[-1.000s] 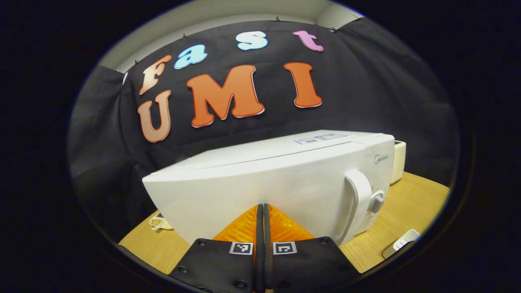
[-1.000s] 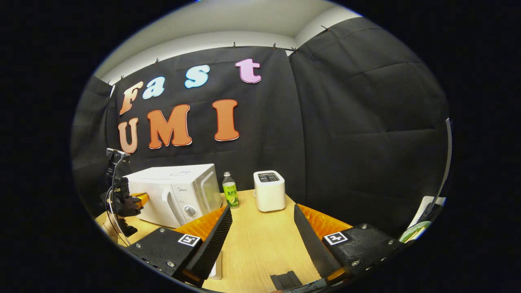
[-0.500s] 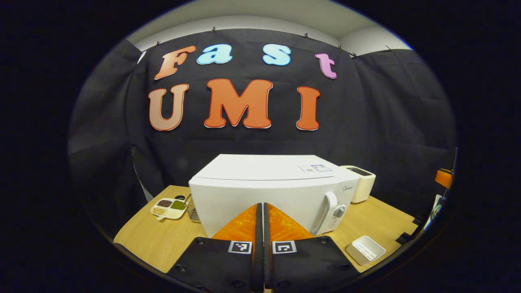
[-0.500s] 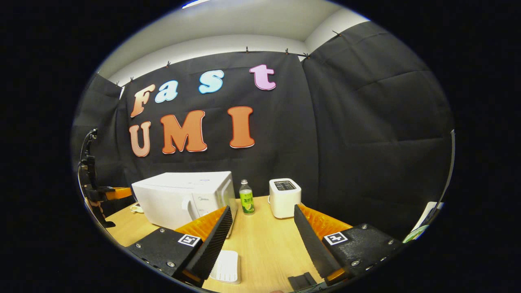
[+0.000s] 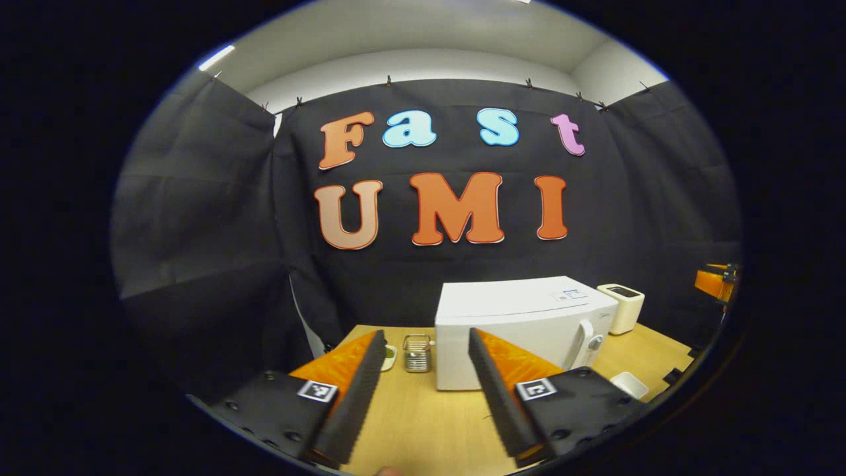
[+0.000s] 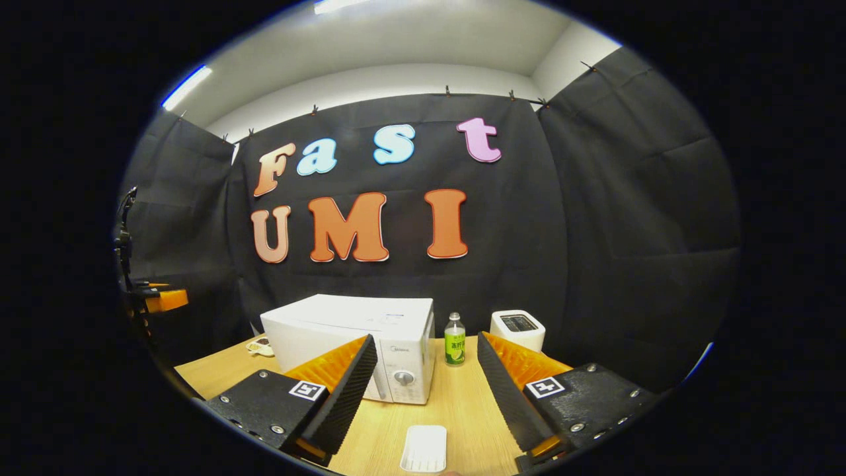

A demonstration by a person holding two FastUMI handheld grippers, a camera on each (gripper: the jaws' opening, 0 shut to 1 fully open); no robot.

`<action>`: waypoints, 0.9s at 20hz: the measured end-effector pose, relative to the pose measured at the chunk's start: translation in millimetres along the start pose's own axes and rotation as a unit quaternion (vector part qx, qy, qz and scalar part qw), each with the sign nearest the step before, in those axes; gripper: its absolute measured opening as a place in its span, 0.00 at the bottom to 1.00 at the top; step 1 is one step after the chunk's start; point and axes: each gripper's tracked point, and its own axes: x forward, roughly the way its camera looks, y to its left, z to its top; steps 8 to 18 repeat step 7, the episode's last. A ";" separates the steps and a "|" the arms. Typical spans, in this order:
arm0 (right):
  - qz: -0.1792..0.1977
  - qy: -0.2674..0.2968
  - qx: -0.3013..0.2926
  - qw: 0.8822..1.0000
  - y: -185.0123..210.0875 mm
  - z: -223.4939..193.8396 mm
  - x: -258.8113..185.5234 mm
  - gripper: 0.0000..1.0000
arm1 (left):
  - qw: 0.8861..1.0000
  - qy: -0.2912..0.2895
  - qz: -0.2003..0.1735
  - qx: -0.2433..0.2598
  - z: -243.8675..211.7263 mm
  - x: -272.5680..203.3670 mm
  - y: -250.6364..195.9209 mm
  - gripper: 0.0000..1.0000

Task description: Open the microwave oven with the left hand, put the food in, and close the microwave oven.

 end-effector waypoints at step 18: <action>0.023 -0.011 -0.005 1.000 29.8 17.3 2.9 0.95 | 1.000 -0.018 0.023 -0.005 16.3 -19.2 23.7 1.00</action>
